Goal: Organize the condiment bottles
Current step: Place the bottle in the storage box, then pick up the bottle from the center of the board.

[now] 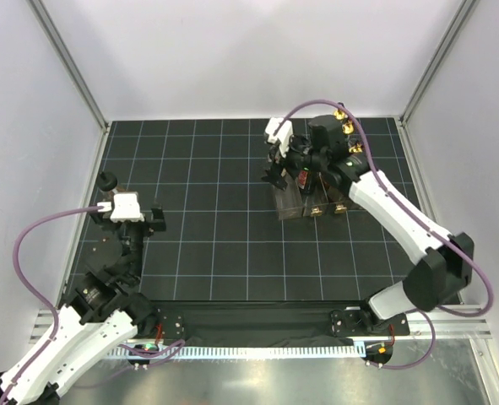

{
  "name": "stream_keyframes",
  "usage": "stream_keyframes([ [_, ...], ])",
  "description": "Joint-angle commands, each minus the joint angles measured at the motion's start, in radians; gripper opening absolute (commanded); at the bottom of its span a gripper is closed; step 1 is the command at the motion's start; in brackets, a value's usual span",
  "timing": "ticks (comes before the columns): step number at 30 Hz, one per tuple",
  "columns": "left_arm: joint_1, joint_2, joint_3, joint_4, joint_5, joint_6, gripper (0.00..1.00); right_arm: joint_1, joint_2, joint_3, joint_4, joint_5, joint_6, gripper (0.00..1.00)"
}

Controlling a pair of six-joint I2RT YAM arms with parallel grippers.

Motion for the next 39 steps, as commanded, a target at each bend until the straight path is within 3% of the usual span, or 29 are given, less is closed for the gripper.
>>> stream_keyframes([
  [1, 0.006, 0.033, 0.028, -0.008, 0.036, -0.024, 1.0, 0.002, -0.123, -0.012, -0.117, -0.128, -0.12, 0.91],
  [5, 0.006, 0.066, 0.034, -0.019, 0.042, -0.033, 1.0, 0.001, -0.21, -0.07, -0.206, -0.16, -0.16, 0.91],
  [19, 0.052, 0.158, 0.086, -0.042, 0.076, -0.082, 1.0, -0.095, -0.482, -0.277, -0.217, -0.211, -0.124, 1.0],
  [23, 0.13, 0.211, 0.105, -0.049, 0.153, -0.125, 1.0, -0.119, -0.522, -0.321, -0.205, -0.24, -0.138, 1.0],
  [33, 0.481, 0.362, 0.16, -0.1, 0.52, -0.29, 1.0, -0.153, -0.553, -0.418, -0.15, -0.312, -0.117, 1.0],
  [39, 0.627, 0.435, 0.18, -0.106, 0.63, -0.389, 1.0, -0.154, -0.548, -0.437, -0.119, -0.304, -0.089, 1.0],
])
